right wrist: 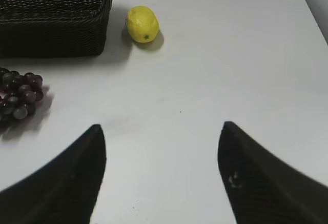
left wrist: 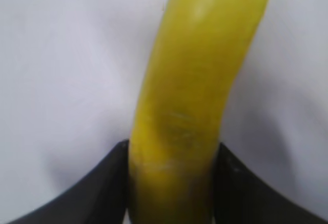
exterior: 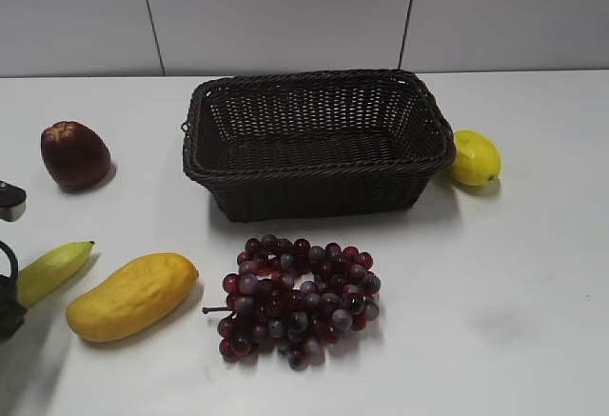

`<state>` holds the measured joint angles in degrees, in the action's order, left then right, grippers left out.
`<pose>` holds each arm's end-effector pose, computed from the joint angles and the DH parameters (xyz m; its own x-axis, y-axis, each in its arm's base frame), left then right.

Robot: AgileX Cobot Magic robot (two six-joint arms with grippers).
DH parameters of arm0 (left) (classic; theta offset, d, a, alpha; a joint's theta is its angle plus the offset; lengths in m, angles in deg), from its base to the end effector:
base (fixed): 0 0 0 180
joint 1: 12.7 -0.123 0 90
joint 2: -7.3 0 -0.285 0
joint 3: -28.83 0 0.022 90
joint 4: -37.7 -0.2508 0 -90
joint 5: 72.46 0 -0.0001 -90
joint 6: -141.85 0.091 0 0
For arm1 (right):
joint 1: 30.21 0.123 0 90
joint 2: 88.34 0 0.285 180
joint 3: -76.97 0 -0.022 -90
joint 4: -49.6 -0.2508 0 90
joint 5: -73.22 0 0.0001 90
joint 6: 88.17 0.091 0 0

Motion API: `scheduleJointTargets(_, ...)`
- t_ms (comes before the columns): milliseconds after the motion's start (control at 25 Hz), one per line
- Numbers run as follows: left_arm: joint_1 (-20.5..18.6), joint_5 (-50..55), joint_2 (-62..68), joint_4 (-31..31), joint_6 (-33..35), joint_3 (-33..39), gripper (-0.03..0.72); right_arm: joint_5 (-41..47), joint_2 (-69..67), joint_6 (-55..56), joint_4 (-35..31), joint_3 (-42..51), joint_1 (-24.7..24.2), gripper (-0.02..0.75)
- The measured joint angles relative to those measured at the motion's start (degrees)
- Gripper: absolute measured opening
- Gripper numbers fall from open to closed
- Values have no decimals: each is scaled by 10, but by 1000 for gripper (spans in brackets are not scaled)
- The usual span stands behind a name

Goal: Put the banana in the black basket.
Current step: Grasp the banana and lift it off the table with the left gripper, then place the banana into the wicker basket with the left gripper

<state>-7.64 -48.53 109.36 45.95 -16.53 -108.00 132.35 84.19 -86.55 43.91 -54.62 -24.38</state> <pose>0.2366 -0.0263 0.1191 -0.9242 0.3255 -0.2000 0.3339 0.9426 -0.0088 -0.0058 0.0072 0.2807 -0.4314 0.0353 -0.9015 -0.1443 0.9837 0.1076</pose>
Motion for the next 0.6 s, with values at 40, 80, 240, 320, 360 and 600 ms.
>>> scheduleJointTargets(40,0,5,-4,0,0,-1,408,0,0,0,0,0,0,519)
scheduleJointTargets(80,0,12,-8,0,0,-3,409,0,0,0,0,0,0,519)
scheduleJointTargets(240,0,52,-35,-1,0,-39,409,0,0,0,0,0,0,519)
scheduleJointTargets(320,-1,78,-55,-6,0,-70,409,0,0,0,0,0,0,519)
scheduleJointTargets(360,-1,88,-63,-9,0,-89,409,0,0,0,0,0,0,519)
scheduleJointTargets(600,-1,124,-99,-11,0,-221,409,0,0,0,0,0,0,519)
